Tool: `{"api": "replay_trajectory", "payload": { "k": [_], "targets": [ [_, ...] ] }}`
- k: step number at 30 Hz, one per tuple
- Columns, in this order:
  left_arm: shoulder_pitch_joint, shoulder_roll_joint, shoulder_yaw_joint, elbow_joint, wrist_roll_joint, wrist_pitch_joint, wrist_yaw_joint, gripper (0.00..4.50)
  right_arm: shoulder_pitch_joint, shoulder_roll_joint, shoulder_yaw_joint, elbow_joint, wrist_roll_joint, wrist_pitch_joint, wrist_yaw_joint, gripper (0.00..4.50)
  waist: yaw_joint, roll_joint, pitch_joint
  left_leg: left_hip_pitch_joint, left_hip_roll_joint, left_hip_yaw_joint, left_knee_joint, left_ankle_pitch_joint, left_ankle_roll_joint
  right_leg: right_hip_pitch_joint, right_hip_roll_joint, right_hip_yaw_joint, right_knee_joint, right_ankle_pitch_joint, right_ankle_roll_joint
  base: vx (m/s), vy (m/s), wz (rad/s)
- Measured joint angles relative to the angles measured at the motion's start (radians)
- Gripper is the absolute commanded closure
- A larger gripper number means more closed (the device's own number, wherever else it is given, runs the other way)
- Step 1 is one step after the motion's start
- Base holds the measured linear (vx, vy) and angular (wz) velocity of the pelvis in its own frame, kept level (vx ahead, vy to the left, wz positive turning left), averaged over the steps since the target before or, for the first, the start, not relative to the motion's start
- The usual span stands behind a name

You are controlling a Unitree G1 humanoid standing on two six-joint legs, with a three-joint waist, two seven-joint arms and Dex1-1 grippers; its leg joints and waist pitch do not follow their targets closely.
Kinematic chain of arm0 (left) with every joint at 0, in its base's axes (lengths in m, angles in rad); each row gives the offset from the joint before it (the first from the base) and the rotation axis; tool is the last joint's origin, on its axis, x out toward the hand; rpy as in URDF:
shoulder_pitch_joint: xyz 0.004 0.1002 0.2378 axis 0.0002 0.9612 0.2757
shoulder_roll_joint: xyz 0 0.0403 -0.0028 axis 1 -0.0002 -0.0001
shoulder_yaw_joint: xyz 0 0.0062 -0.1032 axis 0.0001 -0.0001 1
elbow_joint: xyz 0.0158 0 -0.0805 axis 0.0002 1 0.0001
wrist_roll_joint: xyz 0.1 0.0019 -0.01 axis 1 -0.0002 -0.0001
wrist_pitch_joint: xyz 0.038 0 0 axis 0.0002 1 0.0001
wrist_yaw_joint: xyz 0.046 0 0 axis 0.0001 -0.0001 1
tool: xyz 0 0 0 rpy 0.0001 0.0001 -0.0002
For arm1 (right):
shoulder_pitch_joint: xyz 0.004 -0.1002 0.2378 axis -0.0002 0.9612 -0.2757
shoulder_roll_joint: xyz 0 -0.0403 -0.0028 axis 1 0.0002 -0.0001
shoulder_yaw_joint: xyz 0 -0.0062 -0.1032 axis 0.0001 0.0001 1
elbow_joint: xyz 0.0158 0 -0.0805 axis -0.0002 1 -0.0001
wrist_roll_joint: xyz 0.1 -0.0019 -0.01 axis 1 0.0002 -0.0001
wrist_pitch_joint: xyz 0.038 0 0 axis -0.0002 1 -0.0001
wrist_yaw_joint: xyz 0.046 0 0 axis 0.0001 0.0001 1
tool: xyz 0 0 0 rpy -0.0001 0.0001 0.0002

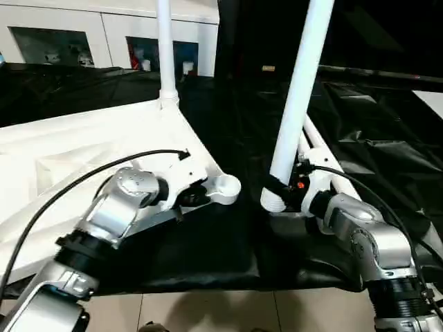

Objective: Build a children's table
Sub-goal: Insert table leg to table base

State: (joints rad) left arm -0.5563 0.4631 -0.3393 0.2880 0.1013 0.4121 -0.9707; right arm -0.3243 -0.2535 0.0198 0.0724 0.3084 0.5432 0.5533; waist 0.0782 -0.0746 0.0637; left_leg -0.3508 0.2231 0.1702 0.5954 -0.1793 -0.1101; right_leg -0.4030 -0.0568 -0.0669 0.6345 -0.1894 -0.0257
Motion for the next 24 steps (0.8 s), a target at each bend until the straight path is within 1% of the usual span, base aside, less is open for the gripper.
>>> {"api": "replay_trajectory", "payload": {
  "k": [2, 5, 6, 7, 8, 11, 17, 19, 21, 23, 24],
  "targets": [
    [0.003, 0.005, 0.0, 0.0, 0.0, 0.001, -0.005, 3.69, 0.0, -0.001, 0.0, 0.0, 0.0, 0.0, 0.001, 2.59, -0.002, 0.0, 0.0, 0.0, 0.0, 0.0, 0.0, 0.0, 0.0, 0.0, 0.0, 0.0, 0.0, 0.0, 0.0, 0.0, 0.0, 0.0],
    [0.013, 0.011, 0.002, -0.006, -0.012, 0.002, -0.007, 3.89, -0.001, 0.0, 0.0, 0.0, 0.0, -0.001, 0.001, 2.59, -0.004, -0.001, 0.0, 0.0, 0.0, 0.0, 0.0, 0.0, 0.0, 0.0, 0.0, 0.0, 0.0, 0.0, 0.001, 0.0, 0.0, 0.0],
    [0.016, 0.011, 0.004, -0.007, -0.013, 0.003, -0.007, 3.89, -0.001, 0.001, 0.0, 0.0, 0.0, -0.002, 0.002, 2.59, -0.004, -0.001, 0.0, 0.0, 0.0, 0.0, 0.0, 0.0, 0.0, 0.0, 0.0, 0.0, 0.0, -0.001, 0.001, 0.0, 0.0, 0.0],
    [0.017, 0.011, 0.007, -0.007, -0.016, 0.003, -0.007, 4.15, -0.002, 0.003, 0.001, 0.0, 0.0, -0.004, 0.002, 2.59, -0.005, -0.001, 0.0, 0.0, 0.0, 0.0, 0.0, 0.0, 0.0, 0.0, 0.0, 0.0, 0.0, -0.003, 0.004, 0.0, 0.0, 0.0],
    [0.018, 0.013, 0.008, -0.007, -0.018, 0.004, -0.007, 4.15, -0.002, 0.004, 0.001, 0.0, 0.0, -0.005, 0.002, 2.59, -0.006, -0.001, 0.0, 0.0, 0.0, 0.0, 0.0, 0.0, 0.0, 0.0, 0.0, 0.0, 0.0, -0.003, 0.004, 0.0, 0.0, 0.0],
    [0.028, 0.018, 0.021, -0.013, -0.03, 0.012, -0.007, 4.39, -0.003, 0.006, 0.001, 0.0, 0.0, -0.011, 0.002, 2.59, -0.01, -0.002, -0.001, 0.0, 0.0, 0.0, 0.0, 0.0, 0.0, 0.0, 0.0, 0.0, 0.0, -0.003, 0.005, 0.0, 0.0, 0.0],
    [0.038, 0.026, 0.037, -0.02, -0.046, 0.027, -0.006, 4.5, -0.025, 0.013, 0.002, 0.007, -0.008, -0.046, -0.004, 2.59, -0.015, -0.002, -0.001, 0.0, 0.0, 0.0, 0.0, 0.0, 0.0, 0.0, 0.0, 0.0, 0.0, -0.003, 0.005, 0.0, 0.0, 0.0],
    [0.042, 0.026, 0.04, -0.023, -0.049, 0.027, -0.006, 4.5, -0.026, 0.016, 0.004, 0.014, -0.026, -0.087, -0.014, 2.59, -0.015, -0.003, -0.001, 0.0, 0.0, 0.0, 0.0, 0.0, 0.0, 0.0, 0.0, 0.0, 0.0, -0.003, 0.005, 0.0, 0.0, 0.0],
    [0.05, 0.036, 0.04, -0.037, -0.056, 0.021, -0.013, 4.5, -0.026, 0.017, 0.019, 0.029, -0.054, -0.163, -0.011, 2.59, -0.015, -0.003, -0.001, -0.001, 0.0, 0.0, 0.0, 0.0, 0.0, -0.001, 0.0, 0.0, -0.001, -0.003, 0.005, 0.0, 0.0, 0.0],
    [0.058, 0.049, 0.04, -0.054, -0.059, 0.023, -0.028, 4.5, -0.03, 0.017, 0.032, 0.029, -0.054, -0.174, 0.011, 2.59, -0.018, -0.003, -0.001, -0.002, 0.0, 0.0, -0.001, 0.0, 0.0, -0.001, 0.0, 0.0, -0.001, -0.003, 0.005, 0.0, 0.0, 0.0],
    [0.063, 0.055, 0.04, -0.064, -0.061, 0.026, -0.034, 4.5, -0.037, 0.023, 0.033, 0.033, -0.047, -0.165, 0.023, 2.59, -0.018, -0.003, -0.001, -0.002, 0.0, 0.0, -0.002, 0.0, 0.0, -0.001, 0.0, 0.0, -0.001, -0.002, 0.004, 0.0, 0.0, 0.0]
  ]
}}
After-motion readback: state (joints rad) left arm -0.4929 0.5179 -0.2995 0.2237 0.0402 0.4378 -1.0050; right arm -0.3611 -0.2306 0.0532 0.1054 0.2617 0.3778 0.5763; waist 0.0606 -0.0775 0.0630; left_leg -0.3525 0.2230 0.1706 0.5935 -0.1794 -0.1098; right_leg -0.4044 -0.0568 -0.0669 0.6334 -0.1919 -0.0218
